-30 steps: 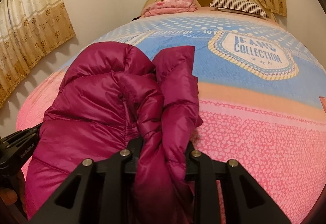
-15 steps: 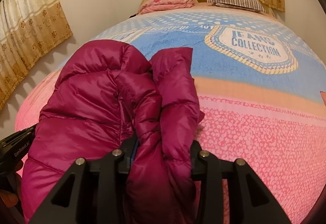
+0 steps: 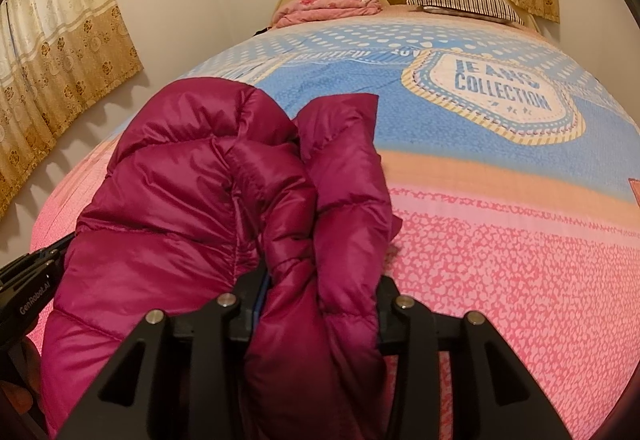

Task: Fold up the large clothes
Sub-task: 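Lower the folded jacket onto the bedspread and open both grippers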

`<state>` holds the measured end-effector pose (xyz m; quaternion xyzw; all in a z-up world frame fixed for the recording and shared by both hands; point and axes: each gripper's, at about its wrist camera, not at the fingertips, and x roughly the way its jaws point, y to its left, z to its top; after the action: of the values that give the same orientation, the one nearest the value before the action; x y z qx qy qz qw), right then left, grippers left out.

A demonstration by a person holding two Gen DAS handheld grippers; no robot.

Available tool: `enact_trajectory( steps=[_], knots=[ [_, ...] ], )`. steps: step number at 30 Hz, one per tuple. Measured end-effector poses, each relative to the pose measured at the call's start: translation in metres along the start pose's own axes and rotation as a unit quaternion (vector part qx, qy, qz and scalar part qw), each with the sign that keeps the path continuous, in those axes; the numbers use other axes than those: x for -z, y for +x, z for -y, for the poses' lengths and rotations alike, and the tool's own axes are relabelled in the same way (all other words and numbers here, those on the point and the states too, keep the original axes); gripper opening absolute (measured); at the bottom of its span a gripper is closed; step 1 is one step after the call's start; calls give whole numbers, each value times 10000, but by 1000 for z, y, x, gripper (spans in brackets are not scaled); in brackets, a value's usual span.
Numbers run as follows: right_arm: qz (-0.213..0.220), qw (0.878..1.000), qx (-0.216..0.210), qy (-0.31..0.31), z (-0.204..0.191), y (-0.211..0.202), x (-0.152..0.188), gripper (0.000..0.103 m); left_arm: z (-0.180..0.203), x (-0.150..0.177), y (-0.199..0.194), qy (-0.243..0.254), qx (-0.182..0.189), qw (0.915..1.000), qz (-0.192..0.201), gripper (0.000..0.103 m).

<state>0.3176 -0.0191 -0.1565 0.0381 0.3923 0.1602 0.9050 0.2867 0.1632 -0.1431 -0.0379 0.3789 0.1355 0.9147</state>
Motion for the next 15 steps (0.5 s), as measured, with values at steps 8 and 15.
enact_trajectory(
  steps=[8,15],
  knots=[
    [-35,10000,34,-80,-2,0,0,43,-16,-2,0,-232,-24,9997,-35,73],
    [-99,9998,141,-102,-3,-3,0,47,-15,7,-7,-237,-14,9997,-98,73]
  ],
)
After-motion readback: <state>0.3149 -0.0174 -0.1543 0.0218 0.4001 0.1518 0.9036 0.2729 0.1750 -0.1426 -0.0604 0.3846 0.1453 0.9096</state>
